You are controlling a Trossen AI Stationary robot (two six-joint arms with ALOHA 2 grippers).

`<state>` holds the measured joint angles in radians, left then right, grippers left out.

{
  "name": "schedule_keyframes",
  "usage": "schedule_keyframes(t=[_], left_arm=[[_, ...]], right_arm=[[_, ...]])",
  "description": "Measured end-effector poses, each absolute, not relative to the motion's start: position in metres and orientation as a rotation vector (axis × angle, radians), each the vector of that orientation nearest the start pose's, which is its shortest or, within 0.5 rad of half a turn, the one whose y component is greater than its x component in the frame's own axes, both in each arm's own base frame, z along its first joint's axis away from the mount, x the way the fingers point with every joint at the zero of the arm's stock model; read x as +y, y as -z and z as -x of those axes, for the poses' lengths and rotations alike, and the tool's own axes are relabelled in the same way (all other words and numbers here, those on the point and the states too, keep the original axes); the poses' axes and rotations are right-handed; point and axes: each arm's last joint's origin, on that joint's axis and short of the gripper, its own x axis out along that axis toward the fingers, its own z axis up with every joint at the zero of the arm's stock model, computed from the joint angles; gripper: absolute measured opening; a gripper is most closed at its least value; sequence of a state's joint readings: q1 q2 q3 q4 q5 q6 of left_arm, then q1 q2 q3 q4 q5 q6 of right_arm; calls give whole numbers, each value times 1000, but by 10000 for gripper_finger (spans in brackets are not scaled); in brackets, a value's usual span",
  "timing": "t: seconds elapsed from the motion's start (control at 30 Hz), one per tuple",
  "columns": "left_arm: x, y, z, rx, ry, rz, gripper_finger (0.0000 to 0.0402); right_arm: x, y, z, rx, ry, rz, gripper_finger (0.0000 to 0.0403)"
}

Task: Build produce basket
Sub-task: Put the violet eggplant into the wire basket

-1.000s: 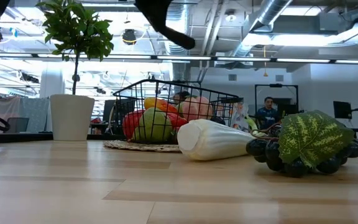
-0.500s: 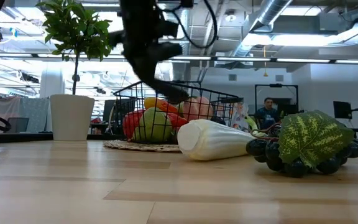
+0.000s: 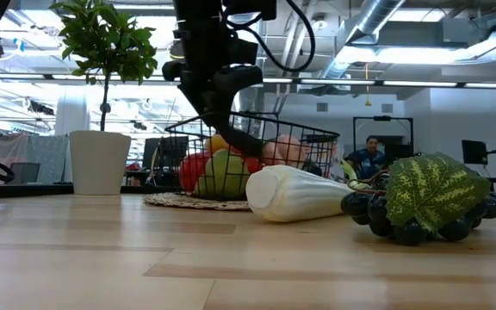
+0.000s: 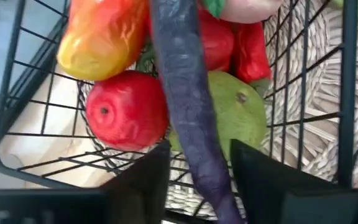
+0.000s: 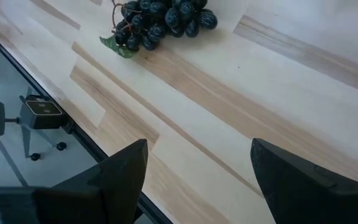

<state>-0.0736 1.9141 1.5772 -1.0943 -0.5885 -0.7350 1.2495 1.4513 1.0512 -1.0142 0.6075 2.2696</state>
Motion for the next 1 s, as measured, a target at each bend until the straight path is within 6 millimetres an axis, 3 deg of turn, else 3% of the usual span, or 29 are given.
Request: schedule_keyframes(t=[0.17, 0.3, 0.47, 0.6, 0.73, 0.83, 0.9, 1.0], left_arm=[[-10, -239, -371, 1134, -862, 83, 226], [-9, -252, -370, 1129, -874, 57, 257], [-7, -293, -367, 1012, -897, 53, 263], [-9, -329, -364, 862, -817, 168, 264], [-35, -354, -376, 718, -461, 299, 264], [-67, -354, -386, 657, -292, 304, 264], [-88, -347, -391, 639, -274, 266, 264], [-105, -331, -383, 662, -484, 213, 263]], right_arm=[[233, -235, -95, 826, 546, -937, 305], [233, -235, -95, 827, 546, -937, 305], [234, -235, -95, 829, 545, -937, 305], [234, -235, -95, 829, 541, -946, 305], [235, -235, -95, 830, 539, -947, 305], [235, -235, -95, 830, 537, -951, 305], [236, -235, -96, 831, 532, -955, 305], [237, -236, -96, 835, 512, -954, 305]])
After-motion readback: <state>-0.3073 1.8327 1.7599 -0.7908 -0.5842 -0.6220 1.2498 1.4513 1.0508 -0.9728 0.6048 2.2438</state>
